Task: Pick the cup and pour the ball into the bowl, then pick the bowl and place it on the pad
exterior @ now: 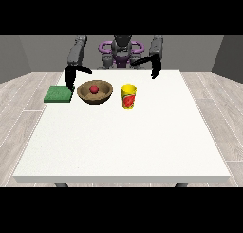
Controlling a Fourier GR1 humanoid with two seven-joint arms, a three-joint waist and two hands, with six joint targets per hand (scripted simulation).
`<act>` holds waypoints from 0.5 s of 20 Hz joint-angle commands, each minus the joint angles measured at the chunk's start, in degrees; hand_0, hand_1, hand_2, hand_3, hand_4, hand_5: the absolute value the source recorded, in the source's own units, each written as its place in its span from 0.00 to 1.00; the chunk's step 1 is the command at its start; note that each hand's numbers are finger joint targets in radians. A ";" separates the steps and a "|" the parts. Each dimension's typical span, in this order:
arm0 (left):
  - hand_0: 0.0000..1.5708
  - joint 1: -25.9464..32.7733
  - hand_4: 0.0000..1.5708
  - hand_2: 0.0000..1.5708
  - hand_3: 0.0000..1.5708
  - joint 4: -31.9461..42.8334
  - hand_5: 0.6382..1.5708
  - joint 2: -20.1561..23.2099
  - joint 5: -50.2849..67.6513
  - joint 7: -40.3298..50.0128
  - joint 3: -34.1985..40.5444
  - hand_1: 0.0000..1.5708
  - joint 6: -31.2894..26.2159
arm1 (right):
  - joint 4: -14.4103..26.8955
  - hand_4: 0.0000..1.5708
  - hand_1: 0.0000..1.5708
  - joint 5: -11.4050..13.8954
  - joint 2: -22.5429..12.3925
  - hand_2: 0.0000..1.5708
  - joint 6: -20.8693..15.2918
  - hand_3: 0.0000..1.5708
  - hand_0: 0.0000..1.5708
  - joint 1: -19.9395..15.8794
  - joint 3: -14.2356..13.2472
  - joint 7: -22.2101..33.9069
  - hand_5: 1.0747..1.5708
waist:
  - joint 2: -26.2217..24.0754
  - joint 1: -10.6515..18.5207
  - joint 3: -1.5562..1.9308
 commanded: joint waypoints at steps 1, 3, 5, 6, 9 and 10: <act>0.00 3.39 0.00 0.00 0.00 -0.94 0.99 3.97 5.61 -4.94 3.73 0.00 -7.68 | 2.33 0.21 0.00 0.93 1.61 0.00 -2.55 0.00 0.00 -1.33 1.24 0.19 1.00 | -0.98 0.37 0.19; 0.00 0.56 0.00 0.00 0.00 -2.00 0.99 3.47 5.51 -4.77 4.17 0.00 -7.78 | 6.78 0.19 0.00 0.30 1.44 0.00 -2.70 0.00 0.00 -4.58 -0.10 -4.87 1.00 | 2.55 0.28 0.22; 0.00 6.02 0.00 0.00 0.00 -4.38 0.99 3.07 4.59 -4.58 3.00 0.00 -7.53 | 11.50 0.16 0.00 0.24 -0.85 0.00 -2.31 0.00 0.00 -4.57 -0.86 -4.57 0.99 | -0.55 1.18 0.22; 0.00 5.51 0.00 0.00 0.00 -5.88 0.99 3.57 4.10 -2.72 2.97 0.00 -7.67 | 13.87 0.17 0.00 -0.05 -1.18 0.00 -2.11 0.00 0.00 -5.58 -1.20 -5.48 0.99 | -0.52 1.58 0.23; 0.00 3.91 0.00 0.00 0.00 -8.34 0.99 4.00 3.92 -2.34 3.71 0.00 -7.54 | 18.53 0.14 0.00 -1.00 -4.05 0.00 -1.01 0.00 0.00 -8.10 -3.20 -8.12 0.99 | 2.74 2.18 0.25; 0.00 2.07 0.00 0.00 0.00 -9.59 0.99 5.28 4.36 -0.75 4.33 0.00 -8.94 | 19.79 0.12 0.00 0.04 -2.80 0.00 -1.58 0.00 0.00 -8.37 -2.23 -10.42 0.98 | 3.37 2.60 0.25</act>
